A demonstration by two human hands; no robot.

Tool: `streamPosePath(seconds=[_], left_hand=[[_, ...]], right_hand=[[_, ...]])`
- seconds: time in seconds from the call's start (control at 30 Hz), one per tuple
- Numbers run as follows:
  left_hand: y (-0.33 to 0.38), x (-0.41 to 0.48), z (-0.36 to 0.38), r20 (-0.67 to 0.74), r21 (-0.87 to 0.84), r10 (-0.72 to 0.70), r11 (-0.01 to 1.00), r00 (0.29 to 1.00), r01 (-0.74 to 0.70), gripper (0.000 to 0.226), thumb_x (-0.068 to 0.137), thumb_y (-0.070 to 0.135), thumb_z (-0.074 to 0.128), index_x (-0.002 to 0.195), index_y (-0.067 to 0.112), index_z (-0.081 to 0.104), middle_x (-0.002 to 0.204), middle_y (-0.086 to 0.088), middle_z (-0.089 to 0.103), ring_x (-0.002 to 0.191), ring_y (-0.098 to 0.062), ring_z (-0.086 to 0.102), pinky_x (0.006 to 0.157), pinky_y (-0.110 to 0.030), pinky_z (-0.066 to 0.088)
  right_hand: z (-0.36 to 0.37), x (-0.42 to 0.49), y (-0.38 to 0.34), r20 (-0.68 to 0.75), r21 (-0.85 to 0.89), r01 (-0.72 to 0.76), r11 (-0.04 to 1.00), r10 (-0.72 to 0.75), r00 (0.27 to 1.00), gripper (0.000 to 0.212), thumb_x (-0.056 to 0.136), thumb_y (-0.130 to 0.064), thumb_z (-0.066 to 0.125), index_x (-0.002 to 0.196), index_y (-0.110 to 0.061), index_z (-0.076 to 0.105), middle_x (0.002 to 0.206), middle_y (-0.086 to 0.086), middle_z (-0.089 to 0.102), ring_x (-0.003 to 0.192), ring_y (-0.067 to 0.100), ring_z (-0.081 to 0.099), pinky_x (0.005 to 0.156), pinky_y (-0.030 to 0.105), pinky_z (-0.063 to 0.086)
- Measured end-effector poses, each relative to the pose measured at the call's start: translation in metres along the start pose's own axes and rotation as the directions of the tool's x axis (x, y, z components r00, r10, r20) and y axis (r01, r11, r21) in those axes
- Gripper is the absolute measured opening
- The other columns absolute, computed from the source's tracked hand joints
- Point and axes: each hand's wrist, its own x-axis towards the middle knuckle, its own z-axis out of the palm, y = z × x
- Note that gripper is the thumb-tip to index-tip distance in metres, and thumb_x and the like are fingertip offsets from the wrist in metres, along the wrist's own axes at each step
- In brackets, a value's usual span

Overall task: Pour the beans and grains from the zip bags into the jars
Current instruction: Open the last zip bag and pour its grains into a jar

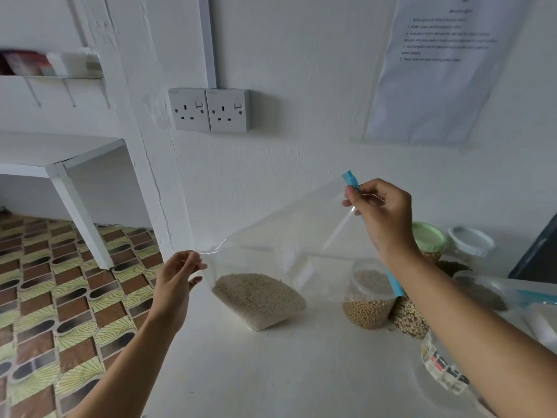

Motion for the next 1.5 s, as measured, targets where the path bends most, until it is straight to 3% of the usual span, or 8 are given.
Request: streamPosePath(seconds=[0.07, 0.17, 0.3, 0.5, 0.77, 0.93, 1.13, 1.5], left_hand=[[-0.003, 0.0, 0.001, -0.012, -0.063, -0.059, 0.996, 0.998, 0.058, 0.021, 0.098, 0.032, 0.057, 0.101, 0.013, 0.066, 0.102, -0.005, 0.069, 0.104, -0.023, 0.063, 0.093, -0.043, 0.044], [-0.014, -0.005, -0.001, 0.044, -0.085, -0.12, 0.989, 0.992, 0.123, 0.04, 0.103, 0.047, 0.048, 0.118, 0.015, 0.066, 0.124, -0.006, 0.07, 0.123, -0.026, 0.059, 0.101, -0.046, 0.043], [-0.012, -0.011, 0.007, 0.145, 0.036, -0.077, 0.997, 0.986, 0.073, 0.069, 0.075, 0.066, 0.078, 0.118, 0.012, 0.07, 0.129, -0.008, 0.069, 0.128, -0.022, 0.06, 0.109, -0.048, 0.041], [-0.022, -0.001, 0.018, 0.097, -0.076, -0.088, 0.992, 0.991, 0.096, 0.015, 0.099, 0.023, 0.056, 0.092, 0.013, 0.064, 0.107, -0.008, 0.074, 0.123, -0.029, 0.064, 0.114, -0.049, 0.037], [0.016, 0.022, 0.024, 0.129, -0.13, -0.02, 0.991, 0.992, 0.037, 0.03, 0.103, 0.019, 0.051, 0.079, 0.022, 0.068, 0.092, 0.0, 0.069, 0.105, -0.023, 0.068, 0.107, -0.048, 0.043], [0.065, 0.037, 0.048, 0.152, -0.112, 0.071, 0.992, 0.986, -0.054, 0.016, 0.093, 0.026, 0.061, 0.078, 0.024, 0.066, 0.087, 0.003, 0.069, 0.095, -0.016, 0.068, 0.097, -0.04, 0.044], [0.099, 0.038, 0.07, 0.144, -0.065, 0.133, 0.99, 0.98, -0.125, 0.025, 0.101, 0.02, 0.059, 0.077, 0.023, 0.066, 0.084, 0.002, 0.07, 0.092, -0.017, 0.068, 0.089, -0.035, 0.045], [0.147, 0.011, 0.121, 0.134, 0.016, 0.194, 0.98, 0.972, -0.198, 0.025, 0.102, 0.022, 0.058, 0.079, 0.02, 0.066, 0.085, 0.004, 0.071, 0.089, -0.015, 0.068, 0.093, -0.041, 0.043]], right_hand=[[0.0, 0.0, 0.001, 0.003, 0.001, 0.001, 1.0, -0.001, 1.0, 0.019, 0.093, -0.013, 0.074, 0.084, 0.002, 0.065, 0.076, 0.007, 0.07, 0.075, 0.014, 0.075, 0.07, 0.026, 0.055], [0.0, 0.0, 0.002, 0.006, 0.005, 0.007, 1.0, -0.007, 1.0, 0.017, 0.092, -0.012, 0.074, 0.083, -0.001, 0.066, 0.076, 0.006, 0.071, 0.076, 0.015, 0.075, 0.07, 0.025, 0.055], [-0.001, -0.001, 0.004, 0.01, 0.017, -0.006, 1.0, 0.006, 1.0, 0.013, 0.089, -0.013, 0.078, 0.079, -0.012, 0.07, 0.076, 0.002, 0.074, 0.079, 0.018, 0.076, 0.072, 0.027, 0.056], [0.001, -0.005, -0.003, 0.017, 0.062, 0.007, 0.998, -0.008, 1.0, 0.008, 0.084, -0.01, 0.082, 0.08, -0.011, 0.075, 0.075, -0.001, 0.077, 0.074, 0.015, 0.074, 0.072, 0.025, 0.055], [-0.008, -0.011, -0.039, -0.045, 0.193, -0.005, 0.981, 0.014, 0.999, 0.004, 0.082, -0.009, 0.082, 0.082, -0.008, 0.078, 0.076, 0.008, 0.076, 0.071, 0.02, 0.066, 0.073, 0.029, 0.053], [-0.024, -0.004, -0.059, -0.127, 0.295, -0.064, 0.953, 0.105, 0.986, 0.009, 0.08, -0.014, 0.083, 0.083, -0.006, 0.079, 0.082, 0.014, 0.076, 0.084, 0.024, 0.071, 0.071, 0.029, 0.052], [-0.043, -0.011, -0.071, -0.179, 0.345, -0.086, 0.935, 0.155, 0.971, 0.006, 0.081, -0.013, 0.081, 0.084, -0.008, 0.079, 0.081, 0.009, 0.076, 0.085, 0.025, 0.072, 0.076, 0.033, 0.053], [-0.095, -0.005, -0.101, -0.199, 0.382, -0.035, 0.924, 0.119, 0.973, 0.004, 0.085, -0.011, 0.079, 0.087, -0.007, 0.078, 0.08, 0.008, 0.075, 0.084, 0.023, 0.072, 0.078, 0.033, 0.055]])
